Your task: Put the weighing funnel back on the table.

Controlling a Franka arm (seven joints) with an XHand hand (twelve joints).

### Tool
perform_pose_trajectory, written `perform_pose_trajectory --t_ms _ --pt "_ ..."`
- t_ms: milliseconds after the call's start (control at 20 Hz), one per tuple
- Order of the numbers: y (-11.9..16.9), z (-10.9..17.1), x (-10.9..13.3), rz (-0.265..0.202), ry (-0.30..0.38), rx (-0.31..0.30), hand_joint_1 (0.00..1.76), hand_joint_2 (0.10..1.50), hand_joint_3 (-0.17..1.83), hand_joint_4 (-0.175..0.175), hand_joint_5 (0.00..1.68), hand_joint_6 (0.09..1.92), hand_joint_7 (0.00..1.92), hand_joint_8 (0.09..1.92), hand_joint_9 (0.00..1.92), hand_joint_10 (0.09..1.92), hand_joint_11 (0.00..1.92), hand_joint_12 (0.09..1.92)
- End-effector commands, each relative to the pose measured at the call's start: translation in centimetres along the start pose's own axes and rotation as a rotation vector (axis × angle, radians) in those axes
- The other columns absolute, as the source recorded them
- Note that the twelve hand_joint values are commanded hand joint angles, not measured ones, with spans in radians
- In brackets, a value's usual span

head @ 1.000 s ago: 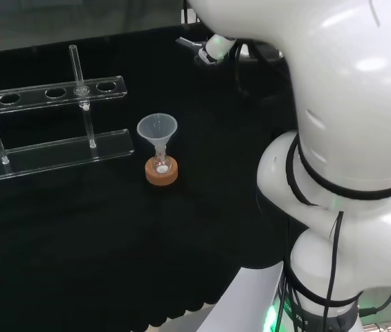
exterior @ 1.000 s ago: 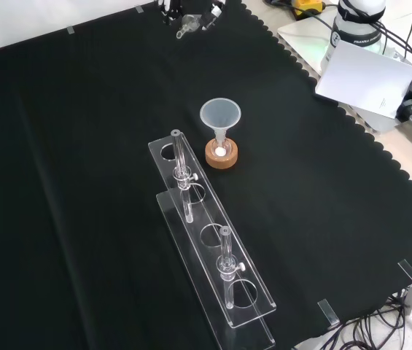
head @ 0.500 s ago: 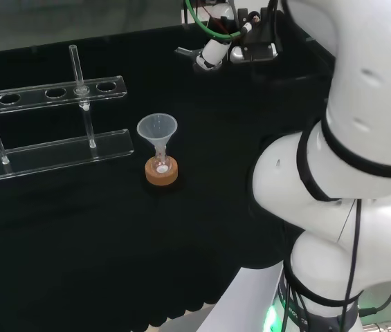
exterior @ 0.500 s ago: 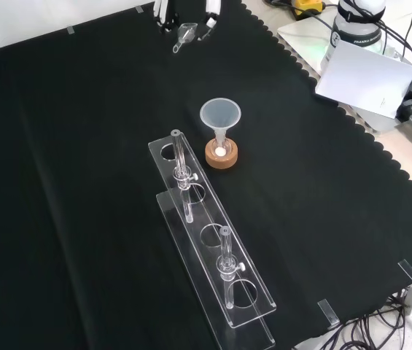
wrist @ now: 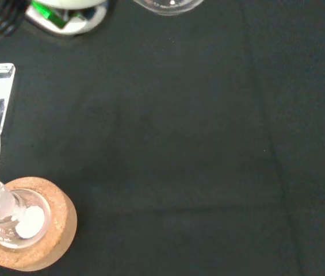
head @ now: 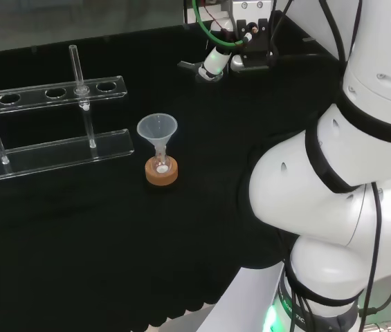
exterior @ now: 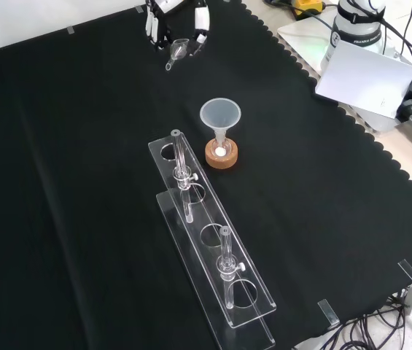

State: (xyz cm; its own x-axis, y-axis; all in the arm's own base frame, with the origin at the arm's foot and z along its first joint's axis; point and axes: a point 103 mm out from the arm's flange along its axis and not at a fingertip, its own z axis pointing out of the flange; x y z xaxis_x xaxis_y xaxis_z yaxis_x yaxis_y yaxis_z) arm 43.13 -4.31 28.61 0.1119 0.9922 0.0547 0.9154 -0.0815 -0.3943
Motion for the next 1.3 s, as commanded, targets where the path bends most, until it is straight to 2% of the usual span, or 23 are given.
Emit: perform_pose_trajectory --t_ms 50,200,500,700,1000,1300 --pt "7.2 1.2 -3.2 0.087 -0.097 0.02 1.11 0.67 0.65 0.175 1.26 0.7 0.79 0.66 1.28 0.09 1.04 0.89" --pt "8.9 2.1 -3.0 0.08 -0.128 0.019 1.11 0.67 0.65 0.175 1.26 0.7 0.79 0.66 1.28 0.09 1.04 0.89" --pt "11.7 3.7 -2.6 0.068 -0.151 0.062 1.11 0.67 0.65 0.175 1.26 0.7 0.79 0.66 1.28 0.09 1.04 0.89" --pt "12.7 4.5 -2.0 0.048 -0.154 0.068 1.11 0.67 0.65 0.175 1.26 0.7 0.79 0.66 1.28 0.09 1.04 0.89" --pt "13.6 6.3 -1.4 0.052 -0.203 0.073 1.11 0.67 0.64 0.175 1.26 0.7 0.78 0.66 1.28 0.09 1.04 0.89" --pt "14.3 7.6 -1.4 0.055 -0.206 0.068 1.11 0.67 0.64 0.175 1.26 0.7 0.78 0.66 1.28 0.09 1.04 0.89"
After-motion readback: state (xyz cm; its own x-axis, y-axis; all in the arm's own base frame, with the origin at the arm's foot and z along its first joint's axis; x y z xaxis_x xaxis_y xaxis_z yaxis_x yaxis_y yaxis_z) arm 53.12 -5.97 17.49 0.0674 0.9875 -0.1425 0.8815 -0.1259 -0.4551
